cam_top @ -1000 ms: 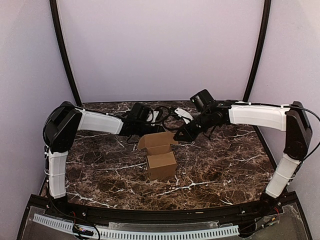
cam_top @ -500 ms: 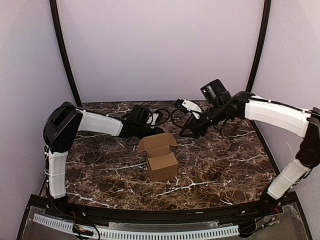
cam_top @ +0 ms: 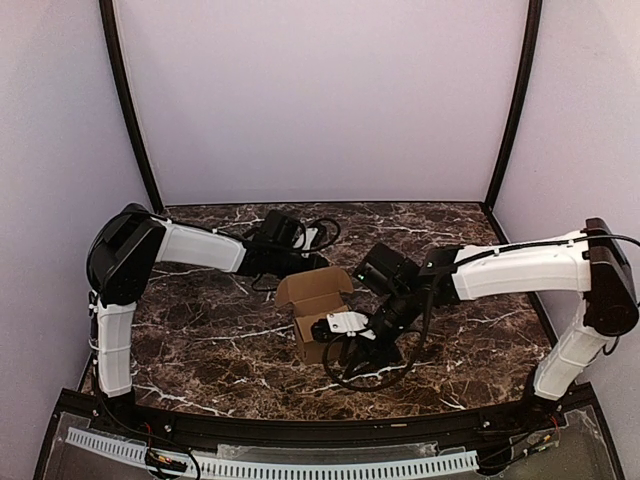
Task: Fold the paper box
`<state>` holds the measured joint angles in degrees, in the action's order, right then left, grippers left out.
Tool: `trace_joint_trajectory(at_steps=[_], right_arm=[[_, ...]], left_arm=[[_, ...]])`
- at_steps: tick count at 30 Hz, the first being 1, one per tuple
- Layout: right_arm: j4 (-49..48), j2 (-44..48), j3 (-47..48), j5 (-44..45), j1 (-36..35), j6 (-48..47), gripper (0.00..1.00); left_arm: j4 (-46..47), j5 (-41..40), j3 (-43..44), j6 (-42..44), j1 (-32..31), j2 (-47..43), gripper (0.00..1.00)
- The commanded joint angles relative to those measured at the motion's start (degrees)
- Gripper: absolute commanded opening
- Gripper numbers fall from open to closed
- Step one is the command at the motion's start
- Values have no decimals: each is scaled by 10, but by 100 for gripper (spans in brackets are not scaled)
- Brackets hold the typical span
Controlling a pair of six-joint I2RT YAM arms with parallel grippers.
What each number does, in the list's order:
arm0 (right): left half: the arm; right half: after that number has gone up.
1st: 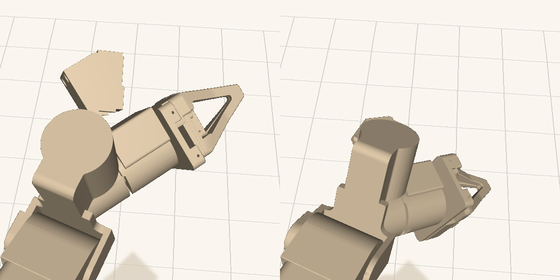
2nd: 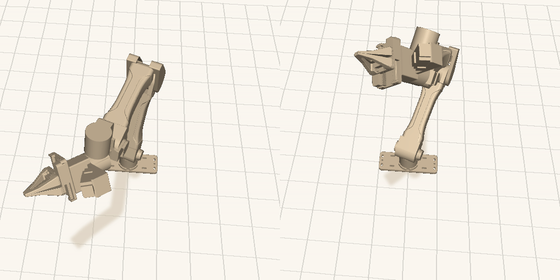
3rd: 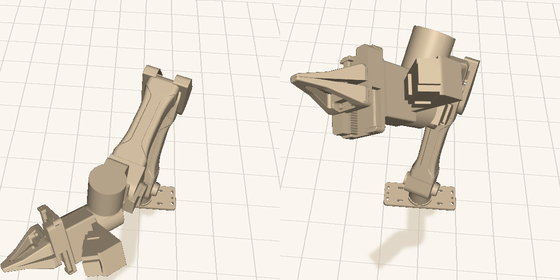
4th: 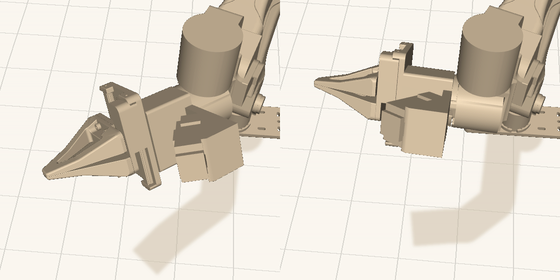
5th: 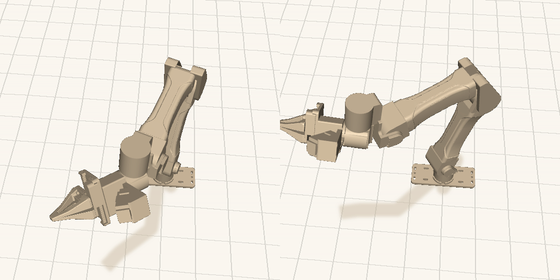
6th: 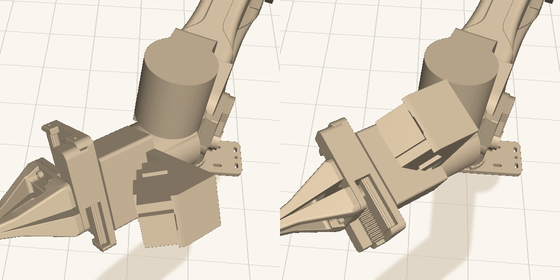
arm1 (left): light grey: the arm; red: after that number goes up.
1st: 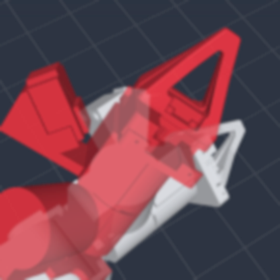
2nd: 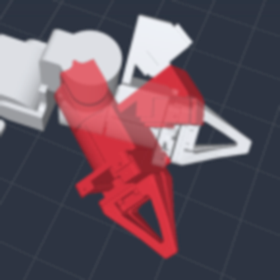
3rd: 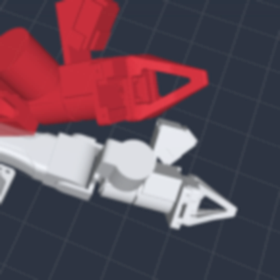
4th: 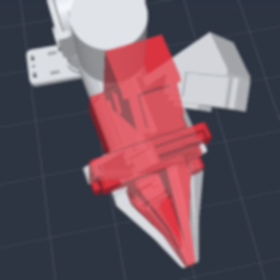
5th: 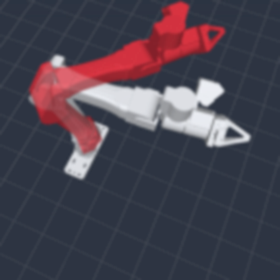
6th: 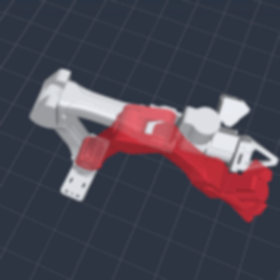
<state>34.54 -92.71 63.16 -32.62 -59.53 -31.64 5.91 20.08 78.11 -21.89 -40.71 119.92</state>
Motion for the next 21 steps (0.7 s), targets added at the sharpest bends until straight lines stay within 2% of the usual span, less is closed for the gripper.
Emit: trace_joint_trajectory(at_steps=[1,12,21], right_arm=[[-132,-19,8,100,3,56,34],[-184,-99,57,179,6,98,32],[-195,-105,50,211,8,97,32]], left_arm=[[-23,22,-17,-5,-1,-41,37],[-27,23,-56,-32,-26,-72,38],[-18,14,-74,-48,-37,-85,38]])
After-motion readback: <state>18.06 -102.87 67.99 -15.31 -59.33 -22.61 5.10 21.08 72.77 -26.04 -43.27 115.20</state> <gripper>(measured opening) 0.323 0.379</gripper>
